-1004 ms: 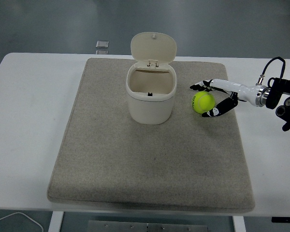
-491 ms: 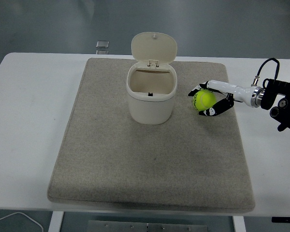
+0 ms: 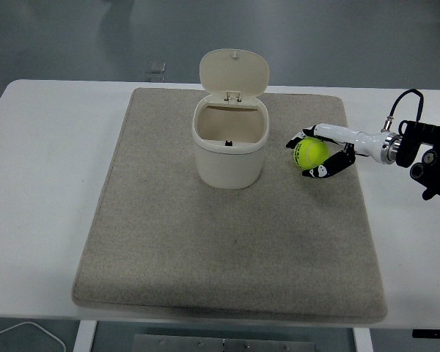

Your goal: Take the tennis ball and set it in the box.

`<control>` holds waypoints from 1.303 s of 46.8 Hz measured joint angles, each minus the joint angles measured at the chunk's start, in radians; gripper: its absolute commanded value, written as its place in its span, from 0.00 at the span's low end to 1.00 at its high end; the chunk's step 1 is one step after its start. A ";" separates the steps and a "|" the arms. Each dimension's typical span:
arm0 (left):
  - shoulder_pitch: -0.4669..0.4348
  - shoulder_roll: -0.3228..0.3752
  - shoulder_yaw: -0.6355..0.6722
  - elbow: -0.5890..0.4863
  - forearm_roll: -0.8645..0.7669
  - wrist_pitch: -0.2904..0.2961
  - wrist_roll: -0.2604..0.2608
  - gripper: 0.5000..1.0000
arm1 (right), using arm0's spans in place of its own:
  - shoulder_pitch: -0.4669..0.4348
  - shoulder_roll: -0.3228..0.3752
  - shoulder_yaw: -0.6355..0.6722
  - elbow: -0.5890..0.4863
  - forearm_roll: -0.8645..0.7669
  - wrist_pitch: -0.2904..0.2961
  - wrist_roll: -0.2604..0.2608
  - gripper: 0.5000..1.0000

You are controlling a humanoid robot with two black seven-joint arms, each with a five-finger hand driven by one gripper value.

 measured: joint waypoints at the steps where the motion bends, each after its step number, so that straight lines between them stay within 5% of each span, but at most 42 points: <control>1: 0.000 0.000 0.000 0.000 0.000 0.000 0.000 0.99 | 0.000 0.000 -0.003 0.000 -0.003 0.000 0.000 0.13; 5: 0.000 0.000 0.000 0.000 0.000 0.000 0.000 0.99 | 0.002 0.000 -0.010 0.000 -0.015 0.000 0.000 0.00; 29: 0.000 0.000 0.001 0.000 0.000 0.000 0.000 0.99 | 0.023 -0.013 -0.008 0.010 -0.003 0.015 -0.002 0.00; 49: 0.000 0.000 0.000 -0.001 0.000 0.000 0.000 0.99 | 0.130 -0.087 0.003 0.064 0.041 0.116 0.002 0.00; 61: 0.000 0.000 0.000 0.000 0.000 0.000 0.000 0.99 | 0.205 -0.215 0.003 0.173 0.041 0.257 0.070 0.00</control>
